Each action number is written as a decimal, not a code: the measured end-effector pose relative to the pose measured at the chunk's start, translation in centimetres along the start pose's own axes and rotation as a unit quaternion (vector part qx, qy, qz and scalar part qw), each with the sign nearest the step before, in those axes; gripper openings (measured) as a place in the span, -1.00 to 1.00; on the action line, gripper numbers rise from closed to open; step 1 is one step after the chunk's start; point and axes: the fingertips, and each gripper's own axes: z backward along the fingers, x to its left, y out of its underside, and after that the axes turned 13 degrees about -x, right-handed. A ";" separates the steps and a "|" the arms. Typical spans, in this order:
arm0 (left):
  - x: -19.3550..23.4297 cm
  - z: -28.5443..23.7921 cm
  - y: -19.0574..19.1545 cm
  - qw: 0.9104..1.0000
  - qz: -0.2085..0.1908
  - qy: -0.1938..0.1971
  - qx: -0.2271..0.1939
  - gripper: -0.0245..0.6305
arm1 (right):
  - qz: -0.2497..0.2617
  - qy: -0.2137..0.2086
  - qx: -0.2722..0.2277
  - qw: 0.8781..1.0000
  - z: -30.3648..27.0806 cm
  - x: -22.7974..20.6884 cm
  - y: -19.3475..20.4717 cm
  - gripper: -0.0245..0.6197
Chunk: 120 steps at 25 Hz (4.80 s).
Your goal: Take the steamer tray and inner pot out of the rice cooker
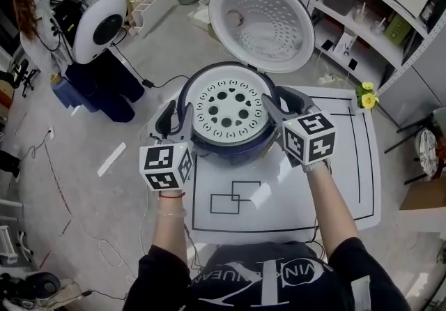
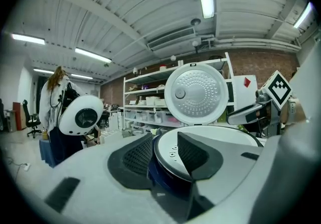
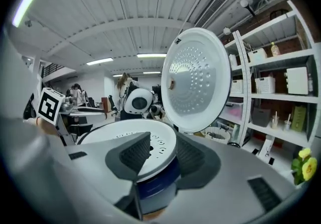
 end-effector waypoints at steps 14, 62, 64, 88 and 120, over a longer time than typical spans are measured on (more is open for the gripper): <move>-0.5 -1.9 1.3 0.999 -0.005 0.034 0.019 -0.48 | 0.095 -0.006 0.107 0.990 -4.2 -0.4 1.7 -0.39; -1.5 -2.7 0.8 0.996 0.026 0.087 0.006 -0.49 | 0.228 0.035 -0.067 0.971 -3.0 0.1 -5.5 -0.74; -1.4 -2.6 0.4 0.996 0.026 0.081 0.001 -0.53 | 0.209 0.033 -0.076 0.974 -2.7 0.3 -5.9 -0.74; -5.0 0.8 -8.1 0.991 0.056 0.029 -0.122 -0.75 | 0.141 0.034 -0.219 0.965 7.1 1.8 -13.3 -0.77; -34.1 -5.7 1.2 0.976 0.093 0.195 -0.007 -0.78 | 0.039 0.235 -0.110 0.965 27.6 -20.2 2.1 -0.78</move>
